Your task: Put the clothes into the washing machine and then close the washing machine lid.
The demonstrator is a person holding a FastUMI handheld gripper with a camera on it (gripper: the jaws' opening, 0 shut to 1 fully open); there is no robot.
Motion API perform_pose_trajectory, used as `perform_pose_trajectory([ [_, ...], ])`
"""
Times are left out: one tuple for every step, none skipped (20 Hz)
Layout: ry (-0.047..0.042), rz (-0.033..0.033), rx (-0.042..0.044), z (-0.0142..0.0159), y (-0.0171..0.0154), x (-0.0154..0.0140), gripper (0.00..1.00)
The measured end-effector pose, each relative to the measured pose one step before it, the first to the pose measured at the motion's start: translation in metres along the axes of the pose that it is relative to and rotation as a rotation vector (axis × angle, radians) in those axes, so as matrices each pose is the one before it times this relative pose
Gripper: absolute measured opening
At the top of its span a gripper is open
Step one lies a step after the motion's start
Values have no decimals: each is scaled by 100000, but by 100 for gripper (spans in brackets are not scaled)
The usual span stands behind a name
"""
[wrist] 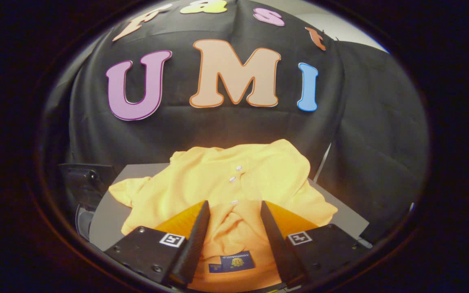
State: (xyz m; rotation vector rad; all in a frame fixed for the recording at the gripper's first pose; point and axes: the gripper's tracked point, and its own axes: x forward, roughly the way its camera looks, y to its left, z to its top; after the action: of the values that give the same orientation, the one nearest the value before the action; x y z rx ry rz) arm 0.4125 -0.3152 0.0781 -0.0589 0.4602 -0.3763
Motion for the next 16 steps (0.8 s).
perform_pose_trajectory([
  [-1336, -1516, -1386, 136, -49, -106, 60],
  [-1222, -2041, -2022, -20, 96, -8, 49],
  [-641, -2597, -2675, 124, 107, -126, 39],
  [-351, -2154, -3332, -55, 78, -204, 29],
  [-585, -880, -2767, 185, 273, -129, 23],
  [-133, 508, -622, 118, 306, -170, 21],
  [-239, 1473, 2523, 238, 424, -193, 18],
  [412, 1602, 3568, 46, 387, -156, 17],
  [453, 1579, 4663, 57, 297, -266, 15],
  [-21, 1342, 4395, 263, 407, -176, 15],
  [374, 1886, 4080, 370, 459, -292, 15],
  [-1553, 1576, 3526, 468, 685, -251, 14],
  [72, 1512, 624, 213, 638, -284, 14],
  [-840, 679, -1131, 336, 652, -326, 14],
  [-700, 555, -2219, 389, 729, -290, 14],
  [-1391, 920, -1706, 488, 793, -399, 14],
])
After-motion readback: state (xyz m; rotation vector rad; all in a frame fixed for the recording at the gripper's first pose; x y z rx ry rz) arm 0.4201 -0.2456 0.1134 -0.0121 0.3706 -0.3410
